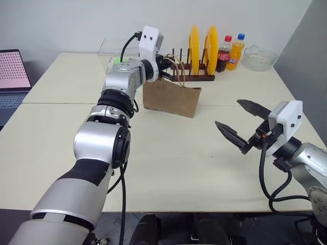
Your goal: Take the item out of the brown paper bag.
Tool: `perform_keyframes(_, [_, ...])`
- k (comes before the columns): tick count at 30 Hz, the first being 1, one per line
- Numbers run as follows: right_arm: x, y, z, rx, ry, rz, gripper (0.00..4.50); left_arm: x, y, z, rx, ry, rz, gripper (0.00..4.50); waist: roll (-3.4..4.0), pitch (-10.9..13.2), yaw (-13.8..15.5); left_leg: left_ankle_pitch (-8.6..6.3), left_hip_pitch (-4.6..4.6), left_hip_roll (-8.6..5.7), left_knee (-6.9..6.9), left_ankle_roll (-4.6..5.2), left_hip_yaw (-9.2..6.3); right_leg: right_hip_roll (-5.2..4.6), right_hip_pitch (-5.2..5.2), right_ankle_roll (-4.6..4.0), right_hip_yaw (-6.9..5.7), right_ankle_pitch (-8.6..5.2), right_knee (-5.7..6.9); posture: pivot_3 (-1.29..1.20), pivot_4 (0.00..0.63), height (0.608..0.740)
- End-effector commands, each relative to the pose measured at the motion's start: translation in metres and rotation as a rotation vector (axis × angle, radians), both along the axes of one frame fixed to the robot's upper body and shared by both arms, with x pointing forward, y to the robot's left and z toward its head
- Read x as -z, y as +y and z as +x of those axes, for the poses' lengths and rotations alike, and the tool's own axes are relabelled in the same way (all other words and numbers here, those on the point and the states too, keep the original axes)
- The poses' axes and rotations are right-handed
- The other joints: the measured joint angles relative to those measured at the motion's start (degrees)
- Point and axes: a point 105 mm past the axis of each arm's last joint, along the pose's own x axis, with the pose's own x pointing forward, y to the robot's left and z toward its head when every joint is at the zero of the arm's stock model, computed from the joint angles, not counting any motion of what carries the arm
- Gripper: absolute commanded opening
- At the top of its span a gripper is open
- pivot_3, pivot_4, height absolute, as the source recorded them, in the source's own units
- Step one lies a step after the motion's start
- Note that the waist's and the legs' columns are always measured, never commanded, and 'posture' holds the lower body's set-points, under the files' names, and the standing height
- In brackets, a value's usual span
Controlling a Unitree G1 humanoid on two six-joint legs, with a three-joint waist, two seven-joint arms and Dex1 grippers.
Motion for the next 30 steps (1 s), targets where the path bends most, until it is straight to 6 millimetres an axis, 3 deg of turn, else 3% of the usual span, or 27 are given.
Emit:
perform_keyframes(1, [-0.012,0.006,-0.007,-0.017,-0.068,0.000,4.50,-0.020,-0.006,-0.004,0.023,-0.074,0.019,0.02,0.00,0.0,0.0,0.00,0.00,0.00,0.00,0.00,0.00,0.00,0.00,0.00,0.00,0.00,0.00,0.00,0.150,0.740])
perform_keyframes(6, [-0.013,0.008,-0.007,-0.021,-0.073,0.012,4.50,-0.018,-0.004,-0.003,0.014,-0.079,0.040,0.02,0.00,0.0,0.0,0.00,0.02,0.00,0.01,0.00,0.01,0.00,0.00,0.00,0.01,0.00,0.03,0.00,0.150,0.740])
perform_keyframes(18, [-0.014,0.012,-0.005,-0.031,-0.077,0.030,4.50,-0.038,0.000,-0.008,0.010,-0.095,0.038,0.02,0.00,0.0,0.0,0.00,0.03,0.00,0.02,0.00,0.01,0.00,0.00,0.00,0.02,0.00,0.08,0.00,0.150,0.740])
perform_keyframes(24, [-0.014,0.013,-0.003,-0.037,-0.080,0.035,4.50,-0.032,-0.002,-0.010,0.029,-0.074,0.056,0.02,0.00,0.0,0.0,0.00,0.04,-0.01,0.04,0.00,0.01,0.00,-0.01,0.00,0.03,0.00,0.17,0.00,0.150,0.740])
perform_keyframes(27, [-0.014,0.014,-0.003,-0.040,-0.080,0.037,4.50,-0.026,-0.001,-0.009,0.029,-0.056,0.059,0.64,0.00,0.0,0.0,0.00,0.10,-0.04,0.06,0.00,0.05,-0.02,-0.02,0.00,0.08,0.00,0.32,0.00,0.150,0.740])
perform_keyframes(30, [-0.014,0.015,-0.003,-0.045,-0.079,0.036,4.50,-0.021,0.002,-0.009,0.027,-0.057,0.083,1.56,0.00,0.0,0.0,0.00,0.18,-0.04,0.06,0.00,0.08,-0.02,-0.01,0.00,0.12,-0.01,0.41,0.00,0.150,0.740])
